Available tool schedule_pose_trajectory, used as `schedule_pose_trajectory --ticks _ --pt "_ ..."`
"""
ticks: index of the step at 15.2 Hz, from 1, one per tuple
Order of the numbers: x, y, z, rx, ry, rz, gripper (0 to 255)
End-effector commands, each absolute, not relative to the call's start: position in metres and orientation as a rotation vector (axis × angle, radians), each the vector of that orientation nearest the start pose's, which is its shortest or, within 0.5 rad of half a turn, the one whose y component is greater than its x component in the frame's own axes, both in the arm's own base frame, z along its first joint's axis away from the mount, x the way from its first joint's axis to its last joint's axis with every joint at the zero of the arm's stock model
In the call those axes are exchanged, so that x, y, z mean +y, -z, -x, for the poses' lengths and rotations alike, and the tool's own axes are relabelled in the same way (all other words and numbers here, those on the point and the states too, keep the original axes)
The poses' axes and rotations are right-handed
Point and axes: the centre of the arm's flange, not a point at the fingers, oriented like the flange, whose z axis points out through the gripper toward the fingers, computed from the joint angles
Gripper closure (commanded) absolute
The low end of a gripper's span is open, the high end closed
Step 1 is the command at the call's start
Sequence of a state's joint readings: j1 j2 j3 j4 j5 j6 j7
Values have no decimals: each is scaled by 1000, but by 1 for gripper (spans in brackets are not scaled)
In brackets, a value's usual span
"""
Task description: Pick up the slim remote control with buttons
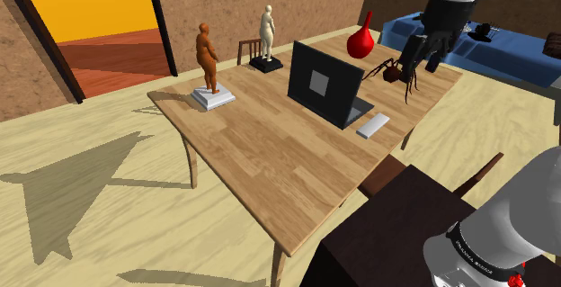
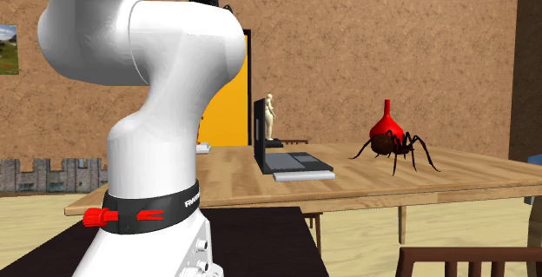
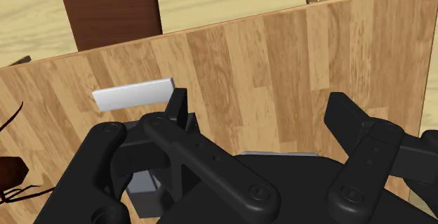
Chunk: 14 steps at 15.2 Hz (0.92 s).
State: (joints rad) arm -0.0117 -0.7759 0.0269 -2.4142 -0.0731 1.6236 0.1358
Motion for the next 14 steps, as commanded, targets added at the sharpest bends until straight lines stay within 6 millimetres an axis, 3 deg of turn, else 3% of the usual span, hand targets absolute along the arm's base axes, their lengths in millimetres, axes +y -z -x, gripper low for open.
schedule_pose_trajectory --ticks 1,14 --pt "-1 -565 -313 201 -13 3228 0" --pt "-88 -444 -403 842 -7 3083 0"
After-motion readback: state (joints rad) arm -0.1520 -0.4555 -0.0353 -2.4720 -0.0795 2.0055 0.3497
